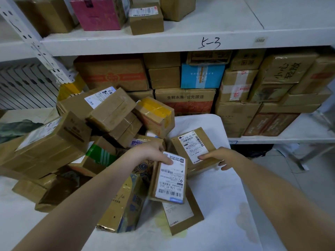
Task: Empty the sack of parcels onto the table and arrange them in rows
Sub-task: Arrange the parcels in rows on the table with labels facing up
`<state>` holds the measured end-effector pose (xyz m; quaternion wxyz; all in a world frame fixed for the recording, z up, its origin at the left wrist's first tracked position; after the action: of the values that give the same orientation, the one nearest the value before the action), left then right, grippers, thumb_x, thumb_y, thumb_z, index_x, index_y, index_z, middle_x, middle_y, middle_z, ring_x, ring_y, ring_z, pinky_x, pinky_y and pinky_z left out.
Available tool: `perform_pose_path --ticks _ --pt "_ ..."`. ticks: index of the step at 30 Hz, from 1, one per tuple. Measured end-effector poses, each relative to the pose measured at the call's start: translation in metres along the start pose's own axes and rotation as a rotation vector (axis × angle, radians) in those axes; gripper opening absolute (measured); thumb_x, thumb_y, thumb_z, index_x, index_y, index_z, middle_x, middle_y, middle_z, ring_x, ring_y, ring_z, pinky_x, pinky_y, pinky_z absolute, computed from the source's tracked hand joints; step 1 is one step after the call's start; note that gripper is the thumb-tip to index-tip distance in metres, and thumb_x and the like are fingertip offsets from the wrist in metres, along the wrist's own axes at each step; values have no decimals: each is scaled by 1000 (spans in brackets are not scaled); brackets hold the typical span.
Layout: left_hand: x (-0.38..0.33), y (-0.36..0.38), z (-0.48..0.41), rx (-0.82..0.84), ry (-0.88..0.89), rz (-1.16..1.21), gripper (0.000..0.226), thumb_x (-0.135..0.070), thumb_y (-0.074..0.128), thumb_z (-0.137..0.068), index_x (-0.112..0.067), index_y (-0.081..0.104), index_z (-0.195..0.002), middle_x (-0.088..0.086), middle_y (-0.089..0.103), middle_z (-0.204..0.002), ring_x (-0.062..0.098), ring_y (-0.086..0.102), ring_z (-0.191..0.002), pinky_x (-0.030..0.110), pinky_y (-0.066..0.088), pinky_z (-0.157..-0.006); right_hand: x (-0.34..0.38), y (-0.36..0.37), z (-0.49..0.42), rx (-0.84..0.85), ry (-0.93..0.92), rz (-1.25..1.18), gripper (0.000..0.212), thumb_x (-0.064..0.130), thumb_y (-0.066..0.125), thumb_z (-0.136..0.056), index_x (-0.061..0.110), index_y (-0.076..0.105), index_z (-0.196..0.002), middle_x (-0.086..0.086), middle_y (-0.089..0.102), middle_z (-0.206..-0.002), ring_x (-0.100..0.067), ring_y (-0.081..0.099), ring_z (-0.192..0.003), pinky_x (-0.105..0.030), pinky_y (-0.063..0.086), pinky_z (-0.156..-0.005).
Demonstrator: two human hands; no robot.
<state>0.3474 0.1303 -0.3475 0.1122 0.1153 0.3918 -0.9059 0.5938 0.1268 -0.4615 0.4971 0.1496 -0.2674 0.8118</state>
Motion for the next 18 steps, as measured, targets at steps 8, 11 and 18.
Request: perform_pose_path --ticks 8,11,18 --pt "-37 -13 -24 -287 94 132 35 -34 69 -84 -17 65 -114 -2 64 -103 17 59 -95 33 52 -86 1 1 -9 82 -46 -189 111 48 93 -37 14 48 -133 -5 52 -135 -28 46 -124 -42 40 -103" --pt "-40 -36 -30 -525 129 195 29 -22 66 -86 -16 67 -114 2 68 -109 17 63 -95 28 50 -76 7 -8 4 56 -46 -286 56 32 88 -64 11 59 -107 -3 63 -102 -16 58 -90 -36 42 -100" --pt "-72 -97 -27 -778 351 -204 55 -8 68 -77 -20 51 -128 6 50 -123 25 49 -114 35 51 -82 22 -59 0 -106 -91 -599 33 26 81 -75 11 65 -99 -2 65 -84 -12 60 -77 -21 45 -73"
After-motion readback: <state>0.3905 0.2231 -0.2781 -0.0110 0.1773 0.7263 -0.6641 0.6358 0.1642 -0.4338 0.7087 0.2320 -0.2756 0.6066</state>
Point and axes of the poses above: each hand's wrist, its own z-axis away from the middle knuckle, its own y-axis out of the palm, x = y × z, the point moved 8 cm from there along -z, towards the middle knuckle
